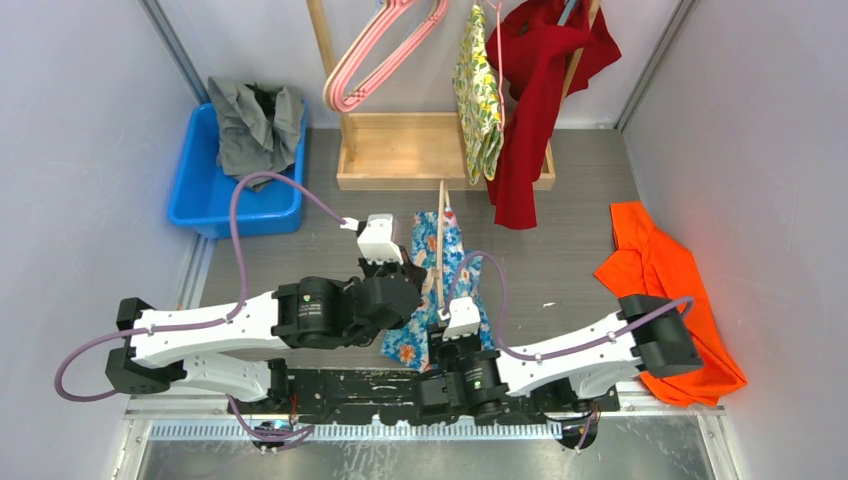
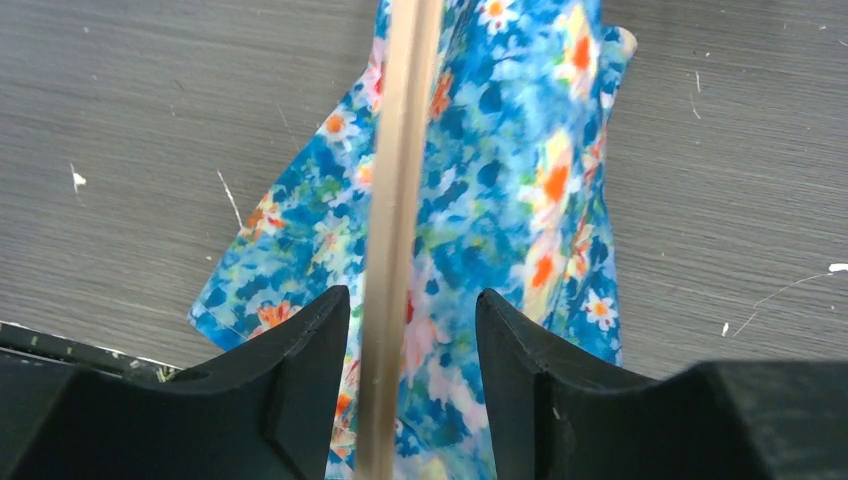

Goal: Place the skirt on the hanger
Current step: Pick up the hanger at the center of the board.

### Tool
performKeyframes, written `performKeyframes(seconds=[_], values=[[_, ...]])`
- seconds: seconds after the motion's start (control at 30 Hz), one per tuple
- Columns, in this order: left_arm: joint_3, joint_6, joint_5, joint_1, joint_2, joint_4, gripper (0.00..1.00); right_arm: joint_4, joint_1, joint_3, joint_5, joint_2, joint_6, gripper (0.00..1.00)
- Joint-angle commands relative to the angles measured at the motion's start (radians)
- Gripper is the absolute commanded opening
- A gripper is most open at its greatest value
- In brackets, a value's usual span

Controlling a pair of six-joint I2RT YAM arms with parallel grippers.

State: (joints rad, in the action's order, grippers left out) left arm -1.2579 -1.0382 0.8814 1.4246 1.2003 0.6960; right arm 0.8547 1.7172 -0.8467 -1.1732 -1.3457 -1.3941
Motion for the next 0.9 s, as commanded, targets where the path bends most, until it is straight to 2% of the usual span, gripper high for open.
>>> performKeyframes(seconds=[0.0,0.13,0.33,0.43,0.63,0.87], values=[[-0.057,0.016,0.039,-0.008,-0.037,-0.034,0.00,0.060,0.001,-0.093,-0.006,-0.098,-0.068,0.55],[-0.055,0.018,0.046,-0.009,-0.051,-0.026,0.00,0.117,0.000,-0.114,-0.002,-0.149,-0.138,0.53],[-0.038,0.020,0.059,-0.015,-0.075,-0.011,0.00,0.167,0.002,-0.108,-0.022,-0.127,-0.178,0.22],[-0.032,0.028,0.067,-0.018,-0.088,0.006,0.00,0.175,0.006,-0.113,-0.036,-0.095,-0.146,0.11],[-0.052,0.087,0.090,-0.022,-0.092,0.050,0.23,0.110,0.006,-0.093,-0.025,0.051,0.000,0.03],[-0.096,0.190,0.117,-0.023,-0.126,0.095,0.30,0.099,0.007,-0.082,-0.005,0.337,0.145,0.01]])
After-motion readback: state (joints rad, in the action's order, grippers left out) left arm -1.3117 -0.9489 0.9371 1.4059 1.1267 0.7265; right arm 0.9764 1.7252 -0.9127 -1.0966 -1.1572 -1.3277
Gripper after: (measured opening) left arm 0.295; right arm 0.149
